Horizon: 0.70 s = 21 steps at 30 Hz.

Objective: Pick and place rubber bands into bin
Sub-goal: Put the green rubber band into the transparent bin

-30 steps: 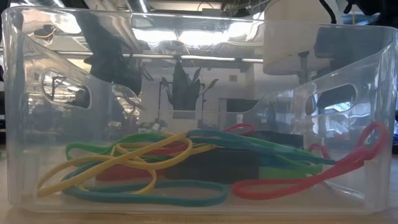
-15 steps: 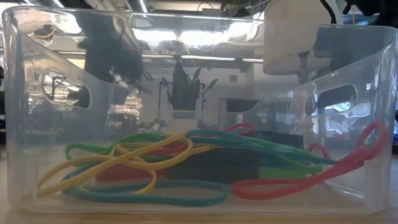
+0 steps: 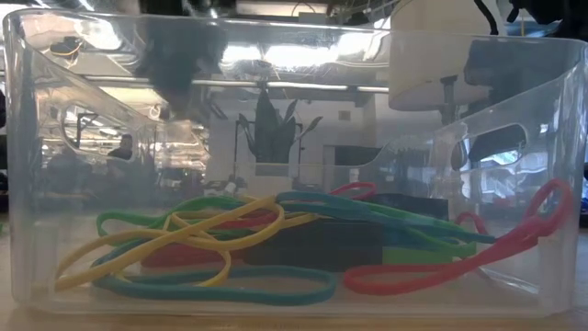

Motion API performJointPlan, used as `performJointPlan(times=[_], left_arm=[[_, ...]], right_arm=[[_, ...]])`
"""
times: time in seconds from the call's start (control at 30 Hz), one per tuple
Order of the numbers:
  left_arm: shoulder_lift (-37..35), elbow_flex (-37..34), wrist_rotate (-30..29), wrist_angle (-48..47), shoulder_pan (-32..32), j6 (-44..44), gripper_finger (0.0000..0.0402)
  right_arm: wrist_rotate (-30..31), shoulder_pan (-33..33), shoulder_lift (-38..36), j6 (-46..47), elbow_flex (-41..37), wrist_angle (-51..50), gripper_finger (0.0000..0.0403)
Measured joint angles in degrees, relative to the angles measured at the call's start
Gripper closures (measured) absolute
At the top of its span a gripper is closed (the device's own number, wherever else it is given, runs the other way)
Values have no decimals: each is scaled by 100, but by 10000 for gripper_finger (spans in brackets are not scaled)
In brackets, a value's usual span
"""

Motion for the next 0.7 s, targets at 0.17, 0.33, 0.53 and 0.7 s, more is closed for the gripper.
performJointPlan(times=[0.17, 0.33, 0.53, 0.7], left_arm=[[646, 1021, -82, -182, -933, -270, 400], [1600, 2139, -139, -367, -1764, -377, 400], [2782, 3366, -116, -500, -2411, -442, 400], [3490, 3941, 170, -471, -2667, -839, 399]], right_arm=[[-155, 0, 0, 5, 0, -2, 399], [-211, 0, 0, 7, 0, -28, 399], [-298, 4, 0, 11, 0, -33, 399], [-498, 20, 0, 9, 0, -42, 399]])
